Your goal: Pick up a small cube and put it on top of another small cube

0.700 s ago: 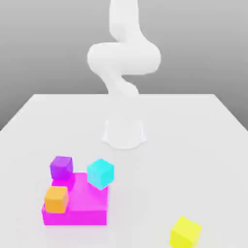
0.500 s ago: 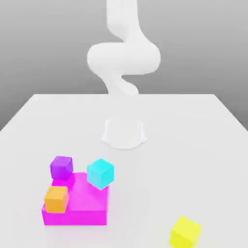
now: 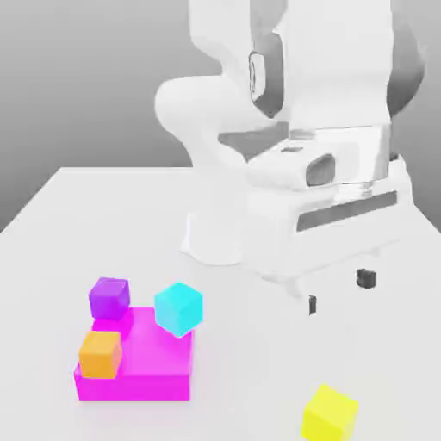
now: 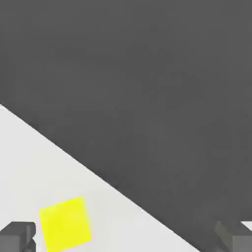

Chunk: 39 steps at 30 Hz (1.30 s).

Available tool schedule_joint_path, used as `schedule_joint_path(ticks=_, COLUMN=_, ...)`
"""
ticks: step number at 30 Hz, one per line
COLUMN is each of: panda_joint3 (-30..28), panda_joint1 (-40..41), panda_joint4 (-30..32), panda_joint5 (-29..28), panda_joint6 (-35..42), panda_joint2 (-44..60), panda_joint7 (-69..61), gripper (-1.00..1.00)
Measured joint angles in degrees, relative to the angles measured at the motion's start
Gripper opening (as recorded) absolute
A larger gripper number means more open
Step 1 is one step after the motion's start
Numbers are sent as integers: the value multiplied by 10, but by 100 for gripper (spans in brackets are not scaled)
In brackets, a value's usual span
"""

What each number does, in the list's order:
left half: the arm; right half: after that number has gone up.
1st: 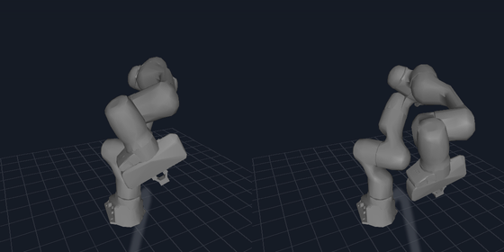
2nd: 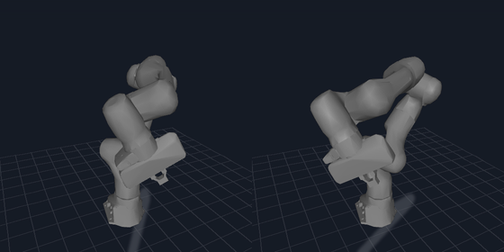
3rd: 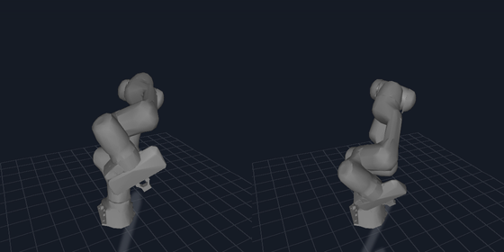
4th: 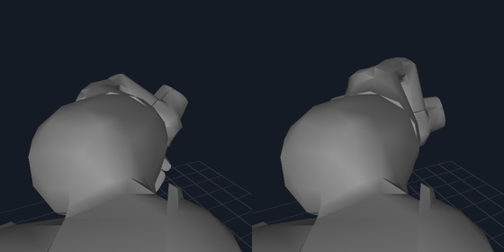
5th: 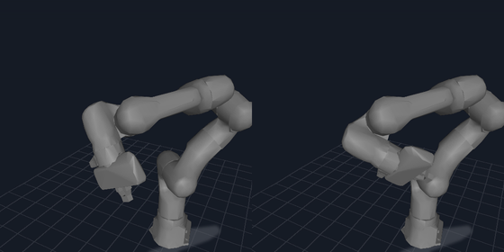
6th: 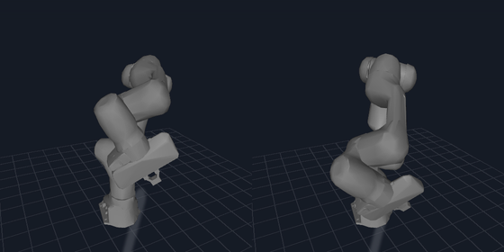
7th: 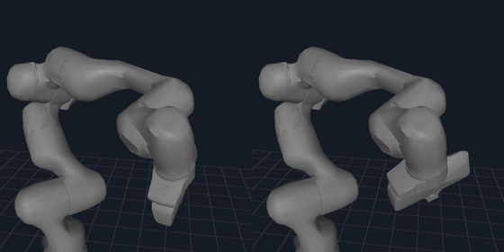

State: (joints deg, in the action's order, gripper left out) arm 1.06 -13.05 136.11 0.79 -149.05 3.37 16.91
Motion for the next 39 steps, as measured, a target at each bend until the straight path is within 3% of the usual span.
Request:
schedule_joint_path(ticks=10, panda_joint3=9, panda_joint1=-17, panda_joint4=-4, panda_joint5=-32, panda_joint6=-109, panda_joint2=208, panda_joint7=-52, gripper=0)
schedule_joint_path(ticks=11, panda_joint3=8, panda_joint1=-18, panda_joint4=-6, panda_joint5=-33, panda_joint6=-121, panda_joint2=223, panda_joint7=-51, gripper=-100)
schedule_joint_path(ticks=18, panda_joint3=8, panda_joint1=-17, panda_joint4=-7, panda_joint5=-34, panda_joint6=-121, panda_joint2=224, panda_joint7=-51, gripper=-100)
schedule_joint_path(ticks=23, panda_joint3=8, panda_joint1=-9, panda_joint4=12, panda_joint5=-24, panda_joint6=-50, panda_joint2=134, panda_joint7=-52, gripper=-100)
schedule_joint_path(ticks=29, panda_joint3=-91, panda_joint1=68, panda_joint4=55, panda_joint5=-24, panda_joint6=15, panda_joint2=24, panda_joint7=51, gripper=-100)
schedule_joint_path(ticks=33, panda_joint3=-152, panda_joint1=186, panda_joint4=86, panda_joint5=-27, panda_joint6=63, panda_joint2=-56, panda_joint7=139, gripper=-100)
schedule_joint_path(ticks=38, panda_joint3=-156, panda_joint1=202, panda_joint4=109, panda_joint5=9, panda_joint6=-5, panda_joint2=-7, panda_joint7=148, gripper=-100)
schedule_joint_path(ticks=39, panda_joint3=-155, panda_joint1=202, panda_joint4=111, panda_joint5=13, panda_joint6=-17, panda_joint2=3, panda_joint7=146, gripper=100)
